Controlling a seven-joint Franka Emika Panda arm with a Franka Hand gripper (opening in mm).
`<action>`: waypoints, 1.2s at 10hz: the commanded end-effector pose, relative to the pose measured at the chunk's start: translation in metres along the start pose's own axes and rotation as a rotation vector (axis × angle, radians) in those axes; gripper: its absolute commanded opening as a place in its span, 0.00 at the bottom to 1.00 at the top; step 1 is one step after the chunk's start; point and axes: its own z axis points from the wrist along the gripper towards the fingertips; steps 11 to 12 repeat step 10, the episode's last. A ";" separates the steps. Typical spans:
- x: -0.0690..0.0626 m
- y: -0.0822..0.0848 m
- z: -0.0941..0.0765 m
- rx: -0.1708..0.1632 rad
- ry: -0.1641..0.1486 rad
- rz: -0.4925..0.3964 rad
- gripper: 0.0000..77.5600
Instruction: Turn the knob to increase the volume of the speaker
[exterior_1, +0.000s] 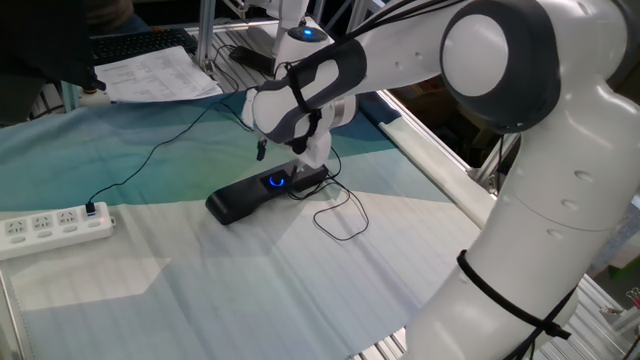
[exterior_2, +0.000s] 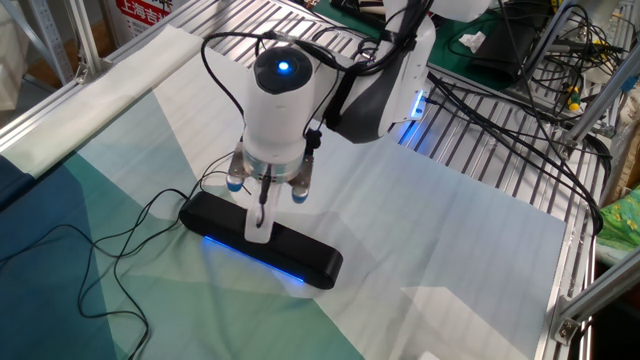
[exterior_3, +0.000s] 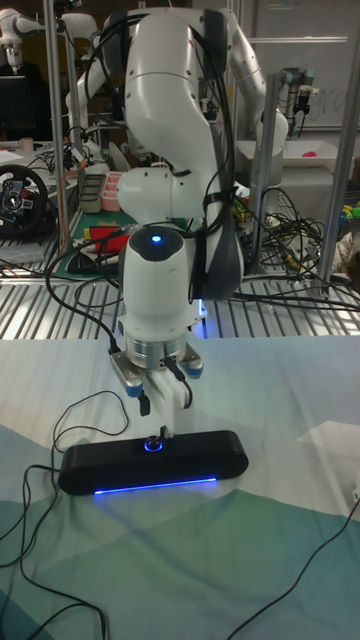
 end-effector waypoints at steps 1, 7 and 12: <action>0.010 -0.018 -0.058 0.023 -0.032 -0.980 1.00; 0.005 -0.024 -0.076 -0.005 -0.014 -1.069 1.00; 0.001 -0.027 -0.085 -0.011 -0.009 -1.089 1.00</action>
